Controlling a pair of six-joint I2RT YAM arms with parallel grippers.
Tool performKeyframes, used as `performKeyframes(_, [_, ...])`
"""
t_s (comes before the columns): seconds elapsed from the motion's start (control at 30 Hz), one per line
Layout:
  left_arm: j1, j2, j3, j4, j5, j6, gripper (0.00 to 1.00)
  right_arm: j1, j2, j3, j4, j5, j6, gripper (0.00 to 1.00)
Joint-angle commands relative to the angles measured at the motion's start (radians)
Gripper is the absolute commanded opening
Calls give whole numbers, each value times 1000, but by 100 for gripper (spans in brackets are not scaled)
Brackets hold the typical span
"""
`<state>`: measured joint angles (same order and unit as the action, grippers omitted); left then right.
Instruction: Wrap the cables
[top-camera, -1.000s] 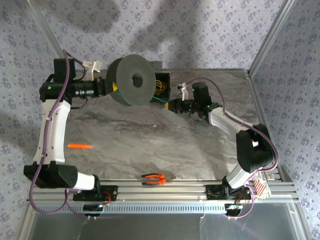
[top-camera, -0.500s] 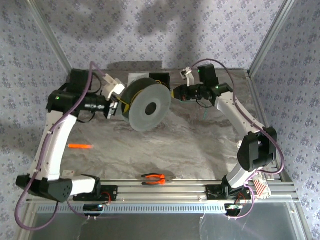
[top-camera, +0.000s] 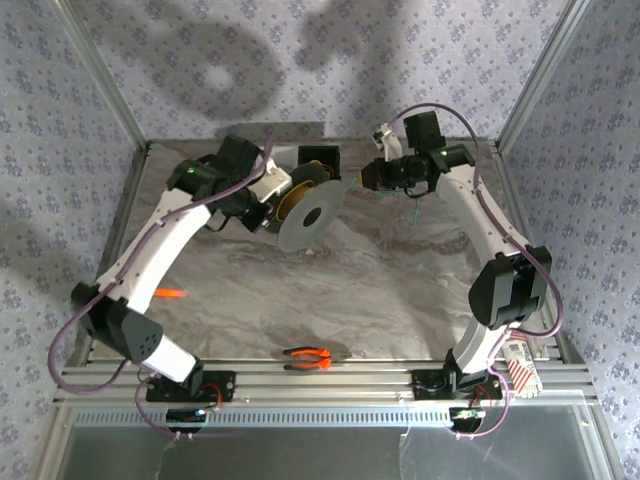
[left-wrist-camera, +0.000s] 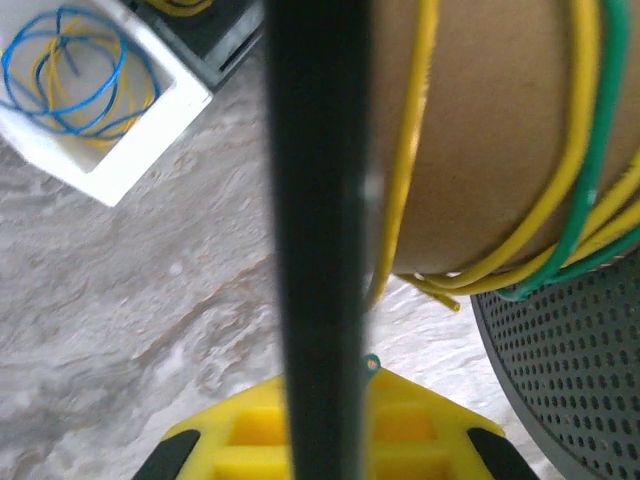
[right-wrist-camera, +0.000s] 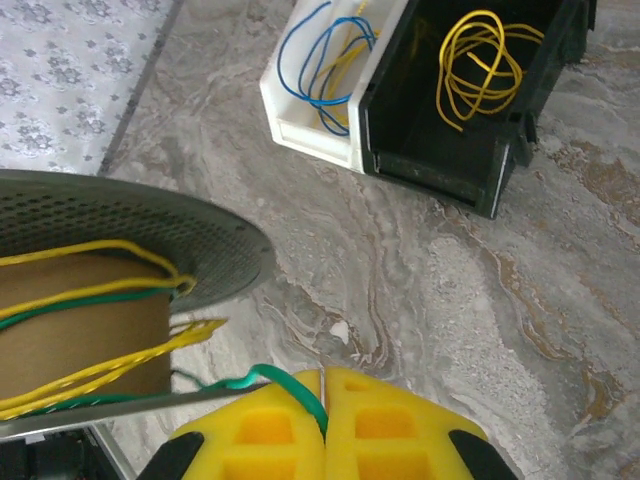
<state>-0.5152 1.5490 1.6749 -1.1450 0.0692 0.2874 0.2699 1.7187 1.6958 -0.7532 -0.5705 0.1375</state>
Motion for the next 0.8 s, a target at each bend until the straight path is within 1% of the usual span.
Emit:
performKeyframes(0.0, [-12,89,-3,-213,-320,-4,0,-49,-14,45,65,72,4,0])
performKeyframes(0.2, [-67,220,47,-222,-441,-9,0,-39,-20,44,87,59,17,0])
performKeyframes(0.37, [-75,266,68,-211,-466,-32,0,-28,-26,31,93,61,19,0])
performKeyframes(0.47, [-75,266,68,-196,-506,-45,0,-35,-43,-33,118,64,26,0])
performKeyframes(0.53, [-72,269,68,-190,-544,-52,0,-44,-65,-110,147,65,45,0])
performKeyframes(0.6, [-74,277,70,-183,-582,-61,0,-50,-87,-189,215,73,62,0])
performKeyframes(0.77, [-74,306,94,-174,-625,-93,0,-54,-108,-336,289,102,88,0])
